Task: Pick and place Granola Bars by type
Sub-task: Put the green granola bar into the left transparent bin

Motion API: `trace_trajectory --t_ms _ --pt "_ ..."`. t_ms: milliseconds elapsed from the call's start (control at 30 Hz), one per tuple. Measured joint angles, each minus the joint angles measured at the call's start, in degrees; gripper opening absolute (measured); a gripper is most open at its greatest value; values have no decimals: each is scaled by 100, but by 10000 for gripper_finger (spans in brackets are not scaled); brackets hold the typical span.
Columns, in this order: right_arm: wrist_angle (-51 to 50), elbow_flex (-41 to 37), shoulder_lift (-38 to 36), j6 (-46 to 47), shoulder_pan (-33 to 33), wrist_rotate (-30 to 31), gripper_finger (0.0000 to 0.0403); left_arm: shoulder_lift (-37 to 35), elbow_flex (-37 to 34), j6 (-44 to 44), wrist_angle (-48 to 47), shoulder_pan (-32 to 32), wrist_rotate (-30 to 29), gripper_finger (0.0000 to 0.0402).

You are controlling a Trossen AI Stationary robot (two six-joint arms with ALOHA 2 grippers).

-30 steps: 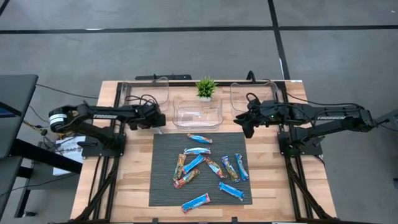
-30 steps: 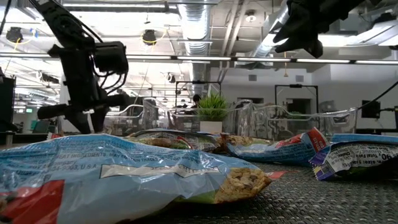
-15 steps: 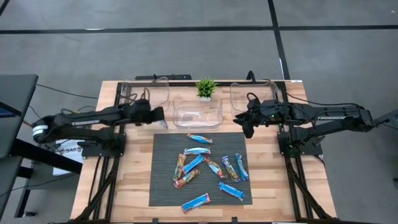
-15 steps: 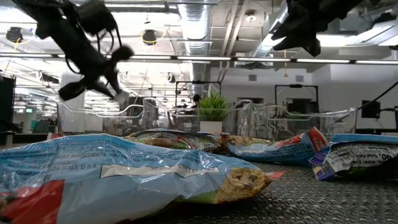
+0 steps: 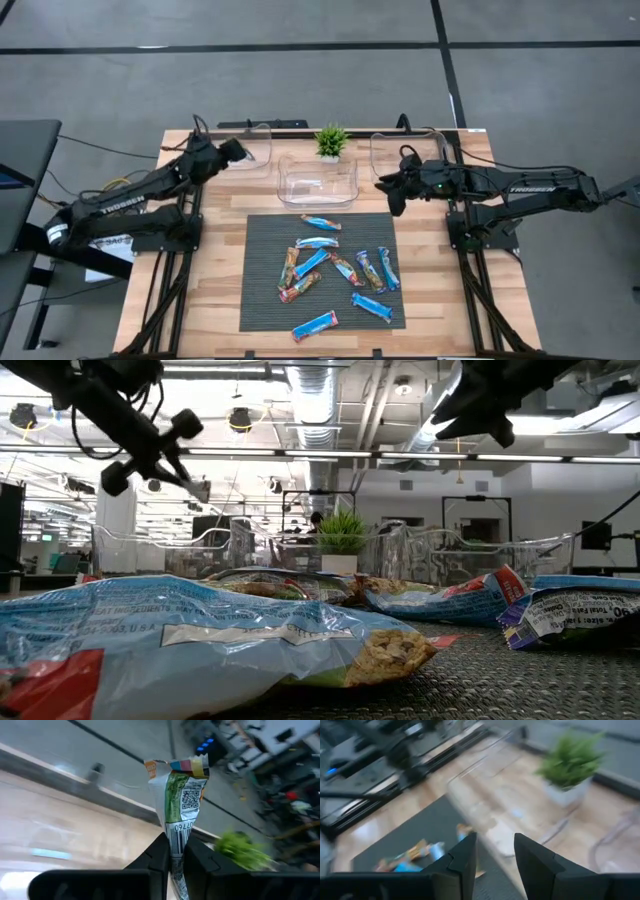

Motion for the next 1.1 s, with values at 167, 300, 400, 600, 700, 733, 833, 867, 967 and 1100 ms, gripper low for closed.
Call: trace_trajectory --t_ms 167,300,400,600,700,733,833,867,967,1100 --pt "-2 0 0 -138 0 1083 123 330 0 115 -309 532 393 29" --pt "0 0 1 -273 0 1400 123 666 0 141 -452 810 667 30" --pt "0 0 0 -289 0 1460 123 850 0 293 -341 962 845 36" --pt "1 0 0 -286 0 1463 123 953 0 649 -255 1187 939 80" --pt "2 0 0 -284 0 1461 123 939 0 657 -237 1267 950 113" --pt "2 0 1 -284 1 1460 123 939 0 660 -197 1281 991 123" --pt "2 0 1 -284 0 1460 123 937 0 799 36 1285 1256 146" --pt "2 0 0 -284 0 1460 123 939 0 900 157 1283 1367 151" --pt "0 0 0 -284 0 1458 123 937 0 1076 685 1197 1876 159" --pt "0 0 0 -284 0 1458 123 937 151 1451 1452 745 2858 157"
